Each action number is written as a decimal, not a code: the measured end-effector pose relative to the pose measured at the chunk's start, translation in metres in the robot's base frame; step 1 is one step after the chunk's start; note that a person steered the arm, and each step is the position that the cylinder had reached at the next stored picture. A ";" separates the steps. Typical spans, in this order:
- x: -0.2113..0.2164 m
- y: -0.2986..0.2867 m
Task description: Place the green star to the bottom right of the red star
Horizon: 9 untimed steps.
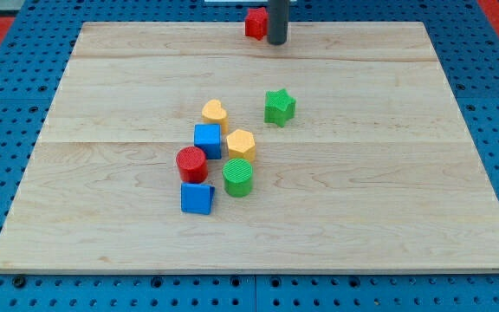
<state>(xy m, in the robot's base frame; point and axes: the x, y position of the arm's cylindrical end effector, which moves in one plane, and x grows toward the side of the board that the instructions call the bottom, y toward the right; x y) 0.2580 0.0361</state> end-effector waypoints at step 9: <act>0.140 -0.016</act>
<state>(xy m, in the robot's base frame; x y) 0.3984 0.0202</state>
